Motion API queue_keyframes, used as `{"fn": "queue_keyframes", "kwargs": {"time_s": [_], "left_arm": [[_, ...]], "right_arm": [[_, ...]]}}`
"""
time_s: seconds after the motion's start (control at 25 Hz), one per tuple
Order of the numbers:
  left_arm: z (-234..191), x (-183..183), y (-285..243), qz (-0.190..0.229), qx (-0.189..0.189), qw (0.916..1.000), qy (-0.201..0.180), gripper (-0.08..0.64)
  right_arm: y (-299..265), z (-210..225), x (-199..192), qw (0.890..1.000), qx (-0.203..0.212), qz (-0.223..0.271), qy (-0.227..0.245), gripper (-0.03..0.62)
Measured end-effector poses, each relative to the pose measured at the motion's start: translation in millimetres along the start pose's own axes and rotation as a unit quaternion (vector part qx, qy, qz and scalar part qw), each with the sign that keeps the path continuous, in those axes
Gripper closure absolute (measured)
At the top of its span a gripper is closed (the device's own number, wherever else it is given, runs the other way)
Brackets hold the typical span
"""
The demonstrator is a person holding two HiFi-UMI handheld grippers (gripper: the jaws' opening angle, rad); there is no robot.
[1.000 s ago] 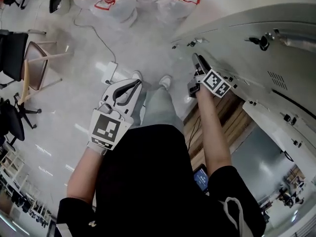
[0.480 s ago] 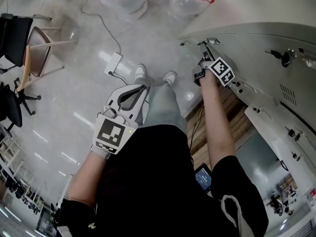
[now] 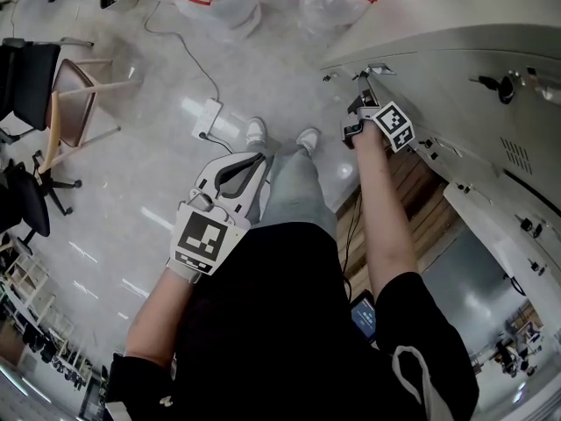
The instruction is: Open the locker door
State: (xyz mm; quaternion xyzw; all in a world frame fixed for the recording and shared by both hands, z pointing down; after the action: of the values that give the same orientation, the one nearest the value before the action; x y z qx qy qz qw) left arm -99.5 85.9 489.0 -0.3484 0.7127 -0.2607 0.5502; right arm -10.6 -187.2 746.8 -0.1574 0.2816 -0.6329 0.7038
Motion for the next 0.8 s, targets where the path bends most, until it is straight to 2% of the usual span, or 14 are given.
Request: {"fn": "queue_keyframes", "kwargs": {"time_s": [0.36, 0.6, 0.8], "left_arm": [[-2.1, -5.2, 3.6, -0.015, -0.018, 0.9991, -0.034, 0.535], [-11.4, -8.3, 7.0, -0.018, -0.017, 0.9990, -0.037, 0.535], [-16.4, -8.4, 6.5, -0.022, -0.016, 0.9990, -0.035, 0.535]], "right_arm": [[7.1, 7.4, -14.6, 1.000, 0.000, 0.012, -0.023, 0.554], [12.6, 1.0, -3.2, 0.998, 0.033, 0.040, -0.020, 0.551], [3.5, -5.8, 3.5, 0.999, 0.037, 0.033, -0.018, 0.548]]}}
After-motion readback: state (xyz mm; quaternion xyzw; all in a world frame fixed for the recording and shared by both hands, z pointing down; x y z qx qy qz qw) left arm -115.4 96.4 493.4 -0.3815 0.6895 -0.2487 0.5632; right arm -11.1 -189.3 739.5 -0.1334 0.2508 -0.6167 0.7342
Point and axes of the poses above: the fingertips, and each gripper's own axes: y backward along the fingers, z to its right, x out of its top, the point moved 1 cm from there along y, backward along the fingers, and after that the axes turned 13 degrees about -z, right-handed, at the moved point
